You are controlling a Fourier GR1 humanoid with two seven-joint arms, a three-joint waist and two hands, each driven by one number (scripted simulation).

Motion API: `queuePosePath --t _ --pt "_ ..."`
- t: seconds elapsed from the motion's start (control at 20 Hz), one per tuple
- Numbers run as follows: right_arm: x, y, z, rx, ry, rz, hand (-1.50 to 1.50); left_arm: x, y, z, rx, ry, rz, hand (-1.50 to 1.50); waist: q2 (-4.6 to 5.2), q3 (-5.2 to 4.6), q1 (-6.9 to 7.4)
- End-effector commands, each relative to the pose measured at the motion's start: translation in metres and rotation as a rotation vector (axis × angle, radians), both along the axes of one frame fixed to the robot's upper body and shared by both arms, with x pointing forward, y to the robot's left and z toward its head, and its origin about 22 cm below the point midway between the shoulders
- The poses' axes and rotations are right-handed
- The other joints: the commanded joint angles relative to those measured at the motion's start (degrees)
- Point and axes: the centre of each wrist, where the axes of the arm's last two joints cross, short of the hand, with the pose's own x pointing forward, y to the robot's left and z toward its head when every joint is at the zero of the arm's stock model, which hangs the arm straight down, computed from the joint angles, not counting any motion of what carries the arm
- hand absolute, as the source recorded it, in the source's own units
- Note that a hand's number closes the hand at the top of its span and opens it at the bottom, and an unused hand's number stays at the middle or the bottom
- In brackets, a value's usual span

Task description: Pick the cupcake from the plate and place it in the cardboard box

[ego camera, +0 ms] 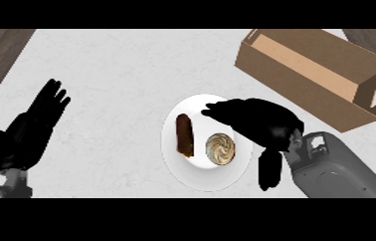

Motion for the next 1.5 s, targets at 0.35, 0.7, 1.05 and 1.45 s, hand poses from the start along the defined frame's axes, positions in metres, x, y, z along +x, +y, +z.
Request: queuePosePath --t 0.35,0.7,1.05,1.45 --pt "0.013 0.003 -0.041 -0.013 0.012 0.011 -1.5 -0.009 0.006 0.001 -0.002 0.005 -0.02 0.0 0.09 0.03 0.26" --pt "-0.006 0.015 -0.034 0.029 -0.036 0.045 -1.5 0.005 0.022 0.0 -0.009 -0.004 0.01 0.0 0.04 0.02 -0.14" --pt "0.004 0.027 -0.036 -0.066 -0.04 0.038 -1.5 -0.005 0.001 0.0 0.003 0.009 -0.002 0.0 0.03 0.02 0.01" --pt "0.004 0.049 -0.048 -0.104 -0.051 0.031 -1.5 0.002 -0.011 -0.012 0.005 -0.002 -0.006 0.0 0.07 0.02 0.01"
